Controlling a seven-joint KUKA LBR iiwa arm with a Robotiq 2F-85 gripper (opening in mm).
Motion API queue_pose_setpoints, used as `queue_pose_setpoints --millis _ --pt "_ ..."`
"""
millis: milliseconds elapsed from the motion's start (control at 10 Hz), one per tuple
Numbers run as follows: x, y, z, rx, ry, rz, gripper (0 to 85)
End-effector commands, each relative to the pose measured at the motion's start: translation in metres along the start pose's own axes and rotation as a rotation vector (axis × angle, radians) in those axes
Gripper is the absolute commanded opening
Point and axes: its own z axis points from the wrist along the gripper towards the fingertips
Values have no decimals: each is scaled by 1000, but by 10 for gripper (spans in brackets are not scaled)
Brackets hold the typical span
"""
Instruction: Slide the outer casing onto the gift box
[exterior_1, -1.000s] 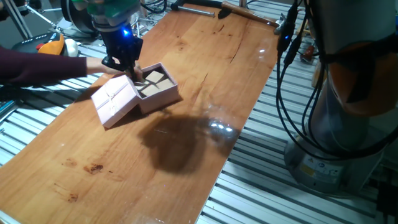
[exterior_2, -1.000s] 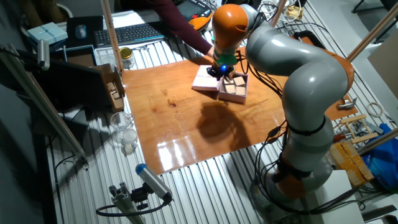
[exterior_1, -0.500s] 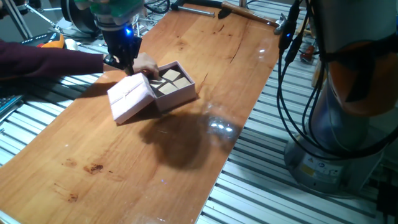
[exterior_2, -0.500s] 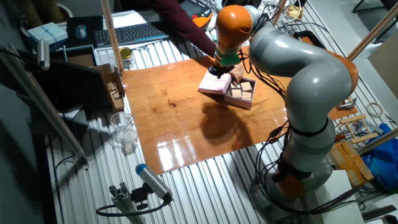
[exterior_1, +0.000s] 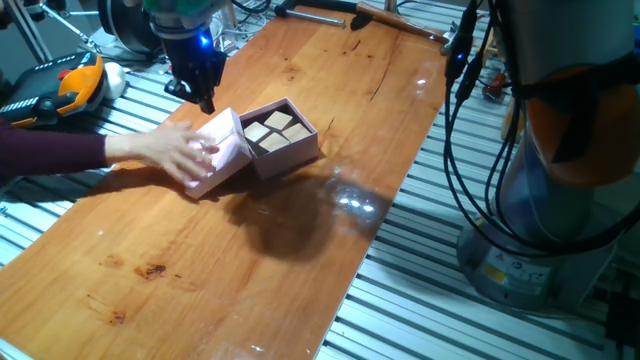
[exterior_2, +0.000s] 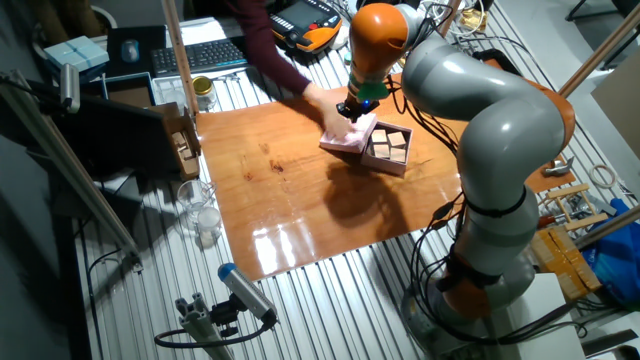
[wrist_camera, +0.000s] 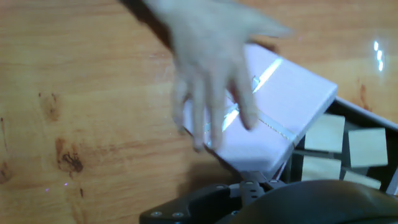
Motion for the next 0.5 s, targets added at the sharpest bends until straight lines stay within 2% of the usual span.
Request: queue_pose_setpoints --millis 0,400 --pt "0 -1 -1 2 0 6 0" --pt "-4 -3 1 12 -5 27 0"
